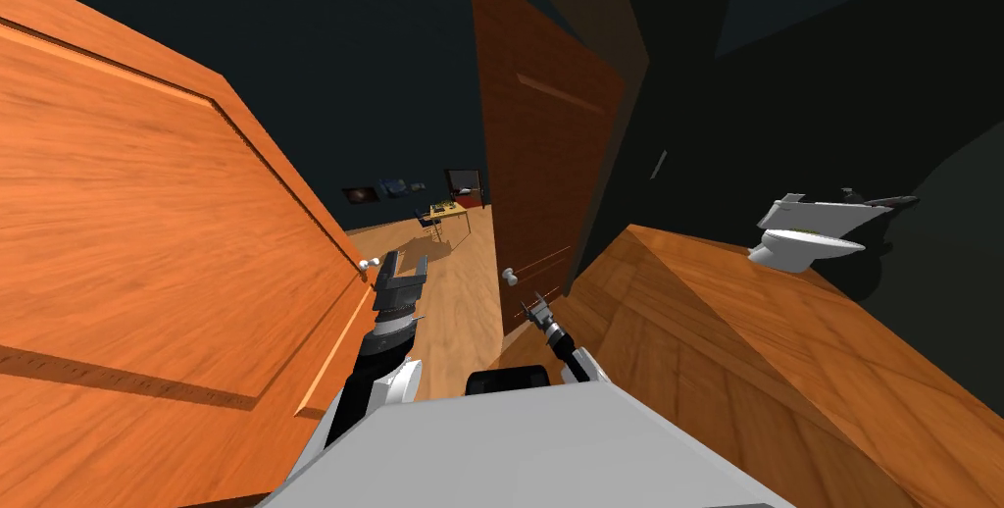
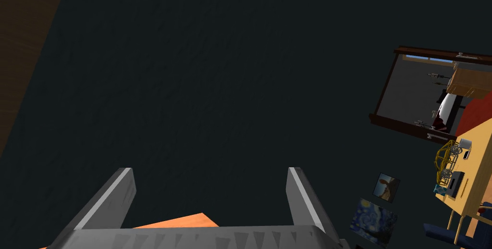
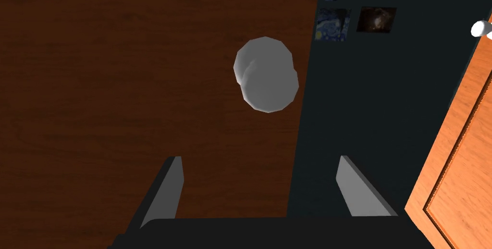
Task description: Push the door open
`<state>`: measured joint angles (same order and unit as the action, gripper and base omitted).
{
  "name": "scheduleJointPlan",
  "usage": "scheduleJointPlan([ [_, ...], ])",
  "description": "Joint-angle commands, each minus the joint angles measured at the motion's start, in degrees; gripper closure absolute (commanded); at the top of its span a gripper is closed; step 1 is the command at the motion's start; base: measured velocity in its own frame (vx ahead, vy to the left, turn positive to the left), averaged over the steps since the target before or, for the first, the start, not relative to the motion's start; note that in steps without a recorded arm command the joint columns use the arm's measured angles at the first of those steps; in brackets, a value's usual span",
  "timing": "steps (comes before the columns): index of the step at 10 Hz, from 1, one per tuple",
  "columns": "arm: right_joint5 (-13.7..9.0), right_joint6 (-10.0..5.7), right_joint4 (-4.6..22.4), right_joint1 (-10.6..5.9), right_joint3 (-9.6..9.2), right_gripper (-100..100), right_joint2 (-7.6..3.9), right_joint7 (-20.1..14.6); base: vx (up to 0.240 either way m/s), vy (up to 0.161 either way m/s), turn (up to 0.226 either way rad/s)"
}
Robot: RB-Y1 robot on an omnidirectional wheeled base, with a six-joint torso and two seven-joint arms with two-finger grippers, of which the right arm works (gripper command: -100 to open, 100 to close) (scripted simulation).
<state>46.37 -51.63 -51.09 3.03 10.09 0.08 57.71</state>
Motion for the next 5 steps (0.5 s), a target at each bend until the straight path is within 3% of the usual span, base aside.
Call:
scheduleJointPlan([
  [1, 0.0, 0.15, -0.3, 0.15, -0.02, -100, -0.96, 0.1, 0.163, 0.087, 0.013],
  [3, -0.2, 0.15, -0.1, 0.02, 0.16, -100, -1.09, 0.4, 0.179, 0.099, 0.022],
  [5, -0.4, 0.16, 0.2, -0.1, 0.32, -100, 0.13, 0.8, 0.22, 0.086, 0.02],
])
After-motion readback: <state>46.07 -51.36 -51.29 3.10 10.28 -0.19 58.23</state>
